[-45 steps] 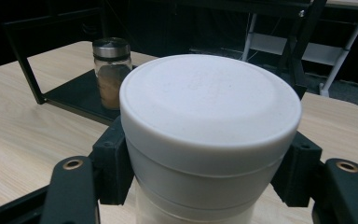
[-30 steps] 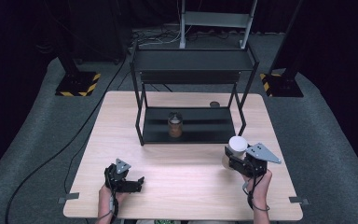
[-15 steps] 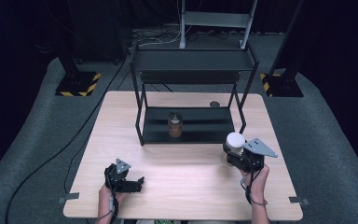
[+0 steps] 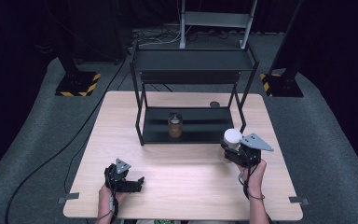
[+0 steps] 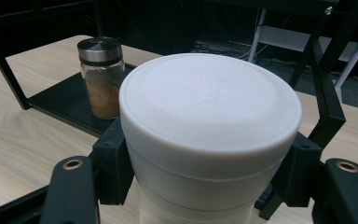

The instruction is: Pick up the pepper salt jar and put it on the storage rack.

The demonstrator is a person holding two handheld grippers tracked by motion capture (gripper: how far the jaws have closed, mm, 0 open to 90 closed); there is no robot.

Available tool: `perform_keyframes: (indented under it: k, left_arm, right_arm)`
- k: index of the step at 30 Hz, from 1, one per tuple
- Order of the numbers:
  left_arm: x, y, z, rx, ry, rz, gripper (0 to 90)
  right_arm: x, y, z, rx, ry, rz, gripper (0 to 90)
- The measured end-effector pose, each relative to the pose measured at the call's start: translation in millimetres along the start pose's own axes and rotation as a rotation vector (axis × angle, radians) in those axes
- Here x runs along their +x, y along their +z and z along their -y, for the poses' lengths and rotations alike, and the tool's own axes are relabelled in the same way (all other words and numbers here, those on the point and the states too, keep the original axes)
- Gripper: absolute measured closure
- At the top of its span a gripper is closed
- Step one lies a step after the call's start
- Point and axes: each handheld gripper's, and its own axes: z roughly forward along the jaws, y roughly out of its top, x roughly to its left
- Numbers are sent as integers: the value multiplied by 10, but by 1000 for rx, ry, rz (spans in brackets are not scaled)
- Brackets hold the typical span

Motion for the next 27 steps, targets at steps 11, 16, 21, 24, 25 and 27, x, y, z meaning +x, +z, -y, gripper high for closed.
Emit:
perform_keyframes:
  k: [11, 16, 21, 24, 25, 27]
  left_arm:
    - [1, 0, 0, 0, 0, 0, 4]
    - [1, 0, -2, 1, 1, 0, 4]
    - [1, 0, -1, 1, 0, 0, 4]
    - [2, 0, -2, 1, 1, 0, 5]
    - [2, 0, -1, 1, 1, 0, 4]
    - [2, 0, -1, 0, 0, 1, 4]
  right_arm:
    - [-34, 125, -55, 13, -4, -9, 335]
    - [-50, 179, -86, 17, -5, -13, 334]
    - [-65, 241, -117, 22, -6, -15, 335]
    - [-74, 283, -139, 27, -8, -18, 335]
    - [-76, 302, -147, 28, -9, -19, 335]
    - [-81, 328, -158, 31, -10, -21, 335]
